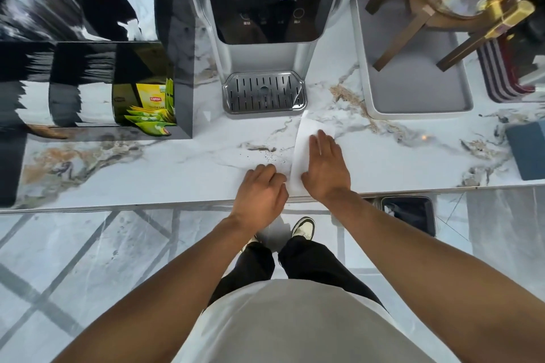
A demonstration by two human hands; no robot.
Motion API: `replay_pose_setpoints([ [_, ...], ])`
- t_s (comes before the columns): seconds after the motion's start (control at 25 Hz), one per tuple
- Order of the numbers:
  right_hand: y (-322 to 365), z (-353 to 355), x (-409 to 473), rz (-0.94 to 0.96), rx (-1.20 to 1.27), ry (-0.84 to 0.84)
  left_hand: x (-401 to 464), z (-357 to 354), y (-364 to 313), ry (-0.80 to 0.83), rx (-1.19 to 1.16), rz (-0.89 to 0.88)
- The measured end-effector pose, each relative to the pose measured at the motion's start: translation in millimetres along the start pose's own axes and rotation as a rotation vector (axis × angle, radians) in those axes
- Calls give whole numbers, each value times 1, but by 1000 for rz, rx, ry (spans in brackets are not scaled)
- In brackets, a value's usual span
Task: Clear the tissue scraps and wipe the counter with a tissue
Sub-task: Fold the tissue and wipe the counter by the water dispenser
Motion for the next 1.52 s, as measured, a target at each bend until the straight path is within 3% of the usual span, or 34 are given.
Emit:
replay_pose_setpoints([
  [0.2,18,-18,3,42,-145,173,-7,38,76,-106,104,261],
  [0.36,45,-24,9,90,-232,160,-22,48,123,-4,199,358],
  [0.52,66,-31,12,158,-265,153,-33,38,133,90,226,345],
  [0.68,67,-37,-2,290,-274,156,-31,33,132,82,218,398],
  [0.92,24,-26,-7,0,-232,169,-33,34,136,79,206,384],
  [1.08,39,-37,-18,-94,-151,172,-31,34,135,91,222,416],
  [1.52,83,-30,22,196,-207,77,-30,33,137,127,239,441],
])
Point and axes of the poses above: each hand's wrist, its own x-axis towards the middle knuckle, its own z-axis out of the back of the hand, y = z × x, the point moved 7 cm from there along x, towards the middle knuckle, and after that the axes turned 5 degrees about -y, right-handed, at the moved point
